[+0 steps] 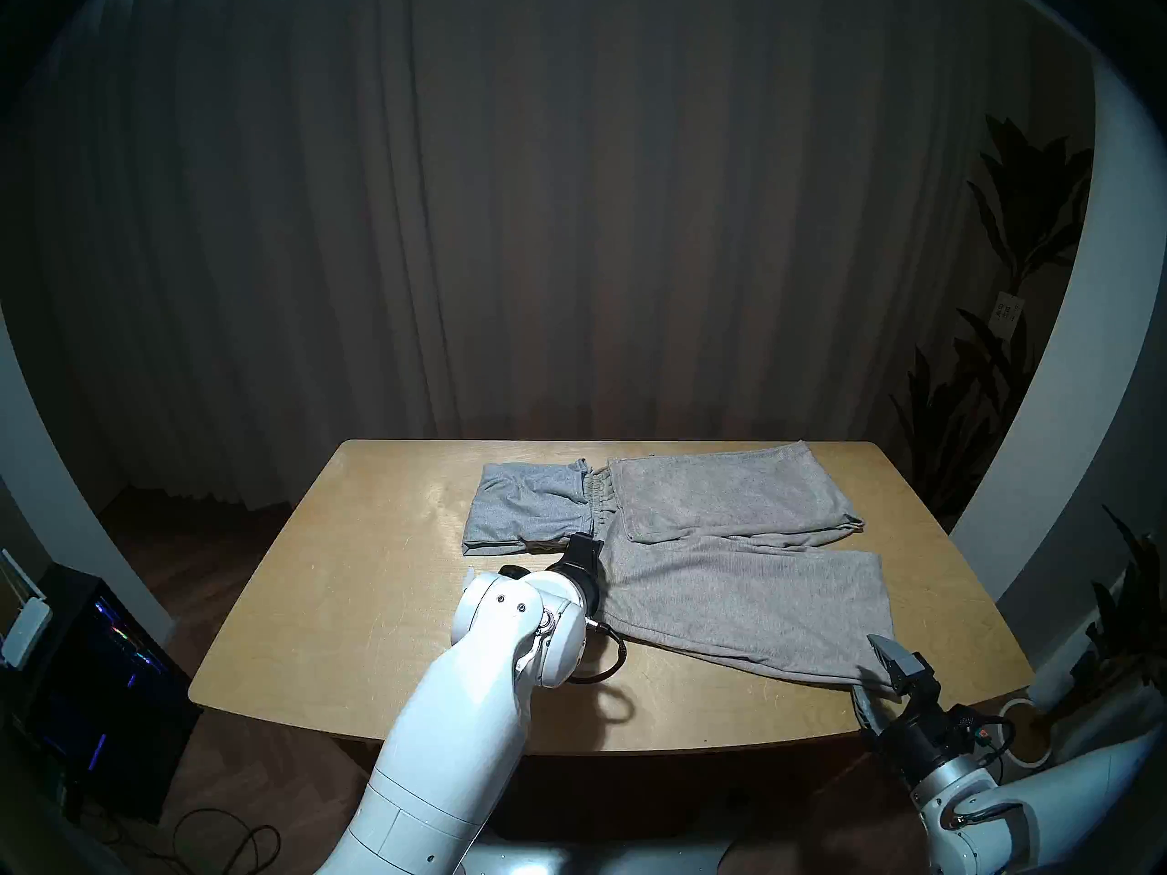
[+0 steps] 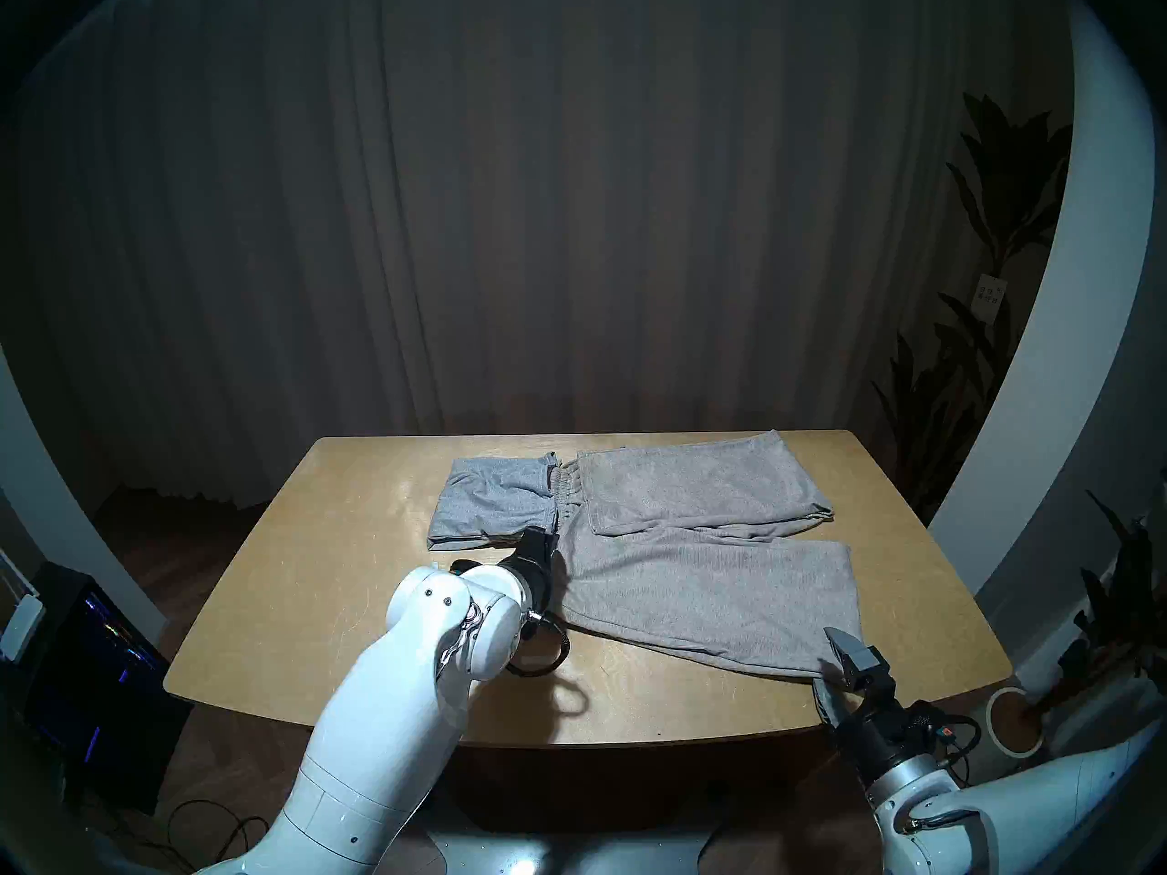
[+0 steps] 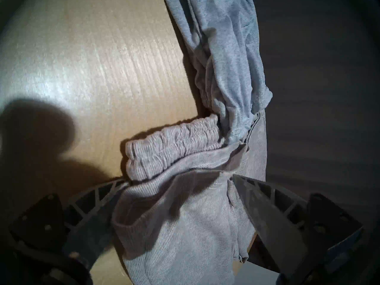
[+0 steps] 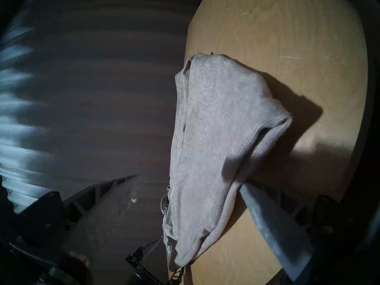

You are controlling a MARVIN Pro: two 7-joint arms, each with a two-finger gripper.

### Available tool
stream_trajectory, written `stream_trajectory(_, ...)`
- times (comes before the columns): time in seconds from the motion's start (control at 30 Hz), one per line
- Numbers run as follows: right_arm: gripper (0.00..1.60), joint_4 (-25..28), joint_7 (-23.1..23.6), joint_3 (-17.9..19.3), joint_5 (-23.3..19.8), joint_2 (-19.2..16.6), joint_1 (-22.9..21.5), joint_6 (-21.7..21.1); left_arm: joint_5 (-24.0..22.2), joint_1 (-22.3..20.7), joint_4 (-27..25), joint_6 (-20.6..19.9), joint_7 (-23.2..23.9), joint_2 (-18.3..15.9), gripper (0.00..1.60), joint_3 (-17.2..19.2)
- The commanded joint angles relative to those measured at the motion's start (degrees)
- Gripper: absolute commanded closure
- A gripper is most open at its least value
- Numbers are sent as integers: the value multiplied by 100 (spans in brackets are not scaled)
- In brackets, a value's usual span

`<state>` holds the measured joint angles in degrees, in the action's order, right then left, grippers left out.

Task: Fold pants twice and stack them

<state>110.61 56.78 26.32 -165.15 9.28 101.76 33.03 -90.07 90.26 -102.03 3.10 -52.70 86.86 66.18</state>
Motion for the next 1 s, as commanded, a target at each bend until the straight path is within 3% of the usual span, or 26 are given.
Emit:
stream_trajectory(0.0,0,88,-92,4,15,-160,122,118,0,-44,-63,-13,-2,22,0,-19)
stream_trajectory(0.3,0,72,-378,-96,15,-230,313,244,3,-45,-60,1,-19,17,0,-14)
stream_trajectory(0.97,0,274,-721,40,15,-327,174,415,-29,-139,-102,-108,-74,20,0,-6)
